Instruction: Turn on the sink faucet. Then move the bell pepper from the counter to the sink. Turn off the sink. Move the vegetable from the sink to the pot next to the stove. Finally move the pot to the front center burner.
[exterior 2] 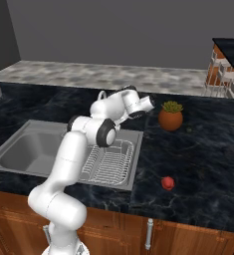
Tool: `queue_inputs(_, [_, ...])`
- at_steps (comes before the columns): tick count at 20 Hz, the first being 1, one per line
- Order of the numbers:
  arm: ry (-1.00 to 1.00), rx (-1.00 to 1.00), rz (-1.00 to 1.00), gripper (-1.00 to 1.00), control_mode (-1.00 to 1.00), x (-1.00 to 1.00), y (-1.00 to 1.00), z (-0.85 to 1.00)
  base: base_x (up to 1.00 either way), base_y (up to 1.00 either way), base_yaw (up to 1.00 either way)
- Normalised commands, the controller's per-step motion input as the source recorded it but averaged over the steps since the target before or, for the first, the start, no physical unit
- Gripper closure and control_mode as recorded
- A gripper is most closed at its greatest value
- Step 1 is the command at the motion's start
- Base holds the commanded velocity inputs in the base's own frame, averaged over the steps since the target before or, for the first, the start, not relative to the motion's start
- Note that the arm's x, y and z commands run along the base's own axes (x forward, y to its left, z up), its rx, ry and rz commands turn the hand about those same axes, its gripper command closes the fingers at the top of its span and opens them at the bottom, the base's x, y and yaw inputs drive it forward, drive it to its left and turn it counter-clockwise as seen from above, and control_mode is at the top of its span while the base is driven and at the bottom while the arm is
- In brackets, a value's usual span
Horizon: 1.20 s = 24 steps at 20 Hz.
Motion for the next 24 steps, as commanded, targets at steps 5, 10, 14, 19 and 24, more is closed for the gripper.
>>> queue_inputs(5, [-0.10,-0.01,-0.35,1.00,-1.00,-0.06,0.00,-0.14,0.00,0.00,0.00])
queue_inputs(10, [0.00,-0.02,-0.24,1.00,-1.00,0.02,-0.05,-0.14,0.00,0.00,0.00])
queue_inputs(14, [0.00,0.00,-0.08,1.00,-1.00,0.16,-0.35,-0.19,0.00,0.00,0.00])
queue_inputs(19, [0.00,0.00,-0.02,1.00,-1.00,0.15,-0.46,-0.27,0.00,0.00,0.00])
queue_inputs(24, [0.00,0.00,-0.02,1.00,-1.00,0.09,-0.51,-0.38,0.00,0.00,0.00])
